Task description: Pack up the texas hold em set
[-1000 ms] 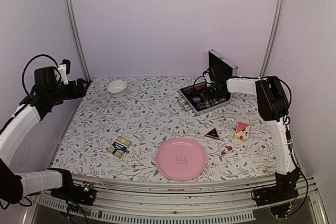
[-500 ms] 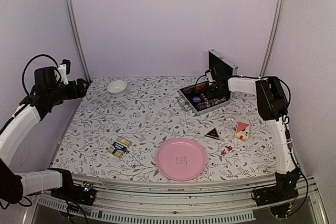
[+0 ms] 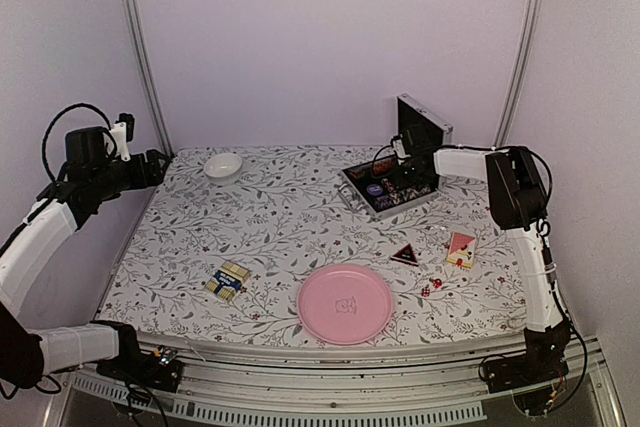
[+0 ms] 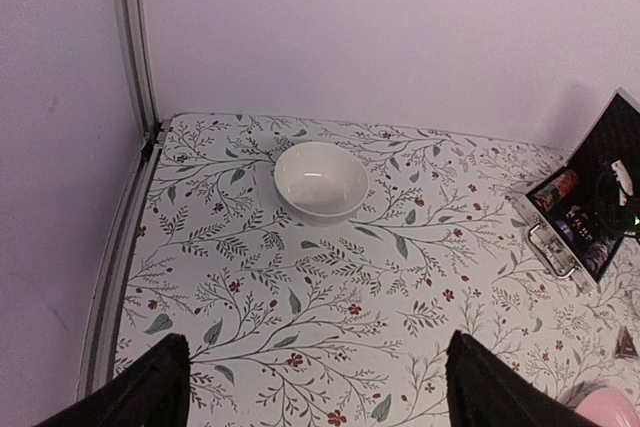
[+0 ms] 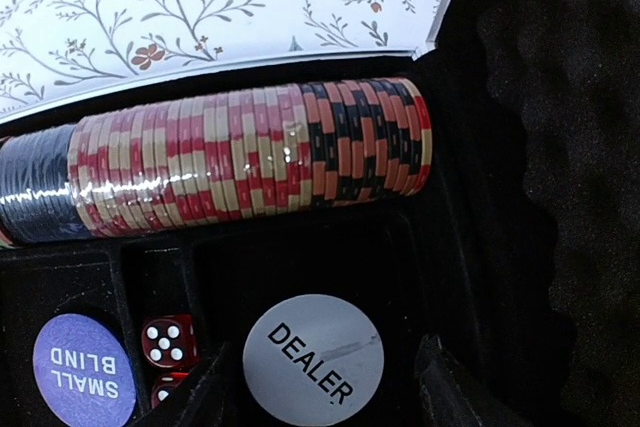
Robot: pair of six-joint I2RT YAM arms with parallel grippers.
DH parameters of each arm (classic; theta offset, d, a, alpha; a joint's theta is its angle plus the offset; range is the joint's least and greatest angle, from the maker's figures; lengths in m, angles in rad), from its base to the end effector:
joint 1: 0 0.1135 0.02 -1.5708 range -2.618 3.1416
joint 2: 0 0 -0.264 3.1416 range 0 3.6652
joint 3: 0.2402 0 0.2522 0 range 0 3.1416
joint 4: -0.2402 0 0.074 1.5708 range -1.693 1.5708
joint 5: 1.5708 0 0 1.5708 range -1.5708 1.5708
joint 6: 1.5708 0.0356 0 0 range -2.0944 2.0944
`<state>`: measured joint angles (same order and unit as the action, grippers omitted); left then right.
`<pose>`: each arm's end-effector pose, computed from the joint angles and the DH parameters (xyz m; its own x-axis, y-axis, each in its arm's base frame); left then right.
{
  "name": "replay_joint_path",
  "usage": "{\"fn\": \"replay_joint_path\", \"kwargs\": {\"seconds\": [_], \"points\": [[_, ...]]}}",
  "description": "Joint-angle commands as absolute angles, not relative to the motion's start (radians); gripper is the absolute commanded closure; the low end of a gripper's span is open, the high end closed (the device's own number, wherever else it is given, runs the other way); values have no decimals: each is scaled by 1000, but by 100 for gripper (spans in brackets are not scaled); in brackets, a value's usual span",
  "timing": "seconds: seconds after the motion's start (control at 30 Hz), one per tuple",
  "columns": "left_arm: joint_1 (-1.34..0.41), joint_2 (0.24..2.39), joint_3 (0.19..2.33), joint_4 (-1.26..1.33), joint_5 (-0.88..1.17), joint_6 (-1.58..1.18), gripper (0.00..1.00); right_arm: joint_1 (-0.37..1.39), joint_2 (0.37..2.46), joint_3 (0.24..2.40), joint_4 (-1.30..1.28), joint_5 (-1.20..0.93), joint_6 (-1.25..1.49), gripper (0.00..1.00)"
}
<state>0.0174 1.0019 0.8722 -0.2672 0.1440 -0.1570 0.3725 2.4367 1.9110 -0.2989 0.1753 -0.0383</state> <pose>0.2292 -0.0011 0.3215 -0.3997 -0.1617 -0.9022 0.0533 0.9786 -0.1990 0.5025 0.1897 0.1335 -0.6739 -0.3038 -0.6735 -0.2741 0.9493 -0.1540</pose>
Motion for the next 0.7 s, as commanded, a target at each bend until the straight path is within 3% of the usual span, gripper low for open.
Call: {"fn": "replay_joint_path", "kwargs": {"seconds": [0.0,0.67], "points": [[25,1003,862,-252,138,-146,12,370,2443,1946,-307,167,-31,37],[25,990,861,-250,112,-143,12,475,2234,1901,-313,11,-36,33]]}}
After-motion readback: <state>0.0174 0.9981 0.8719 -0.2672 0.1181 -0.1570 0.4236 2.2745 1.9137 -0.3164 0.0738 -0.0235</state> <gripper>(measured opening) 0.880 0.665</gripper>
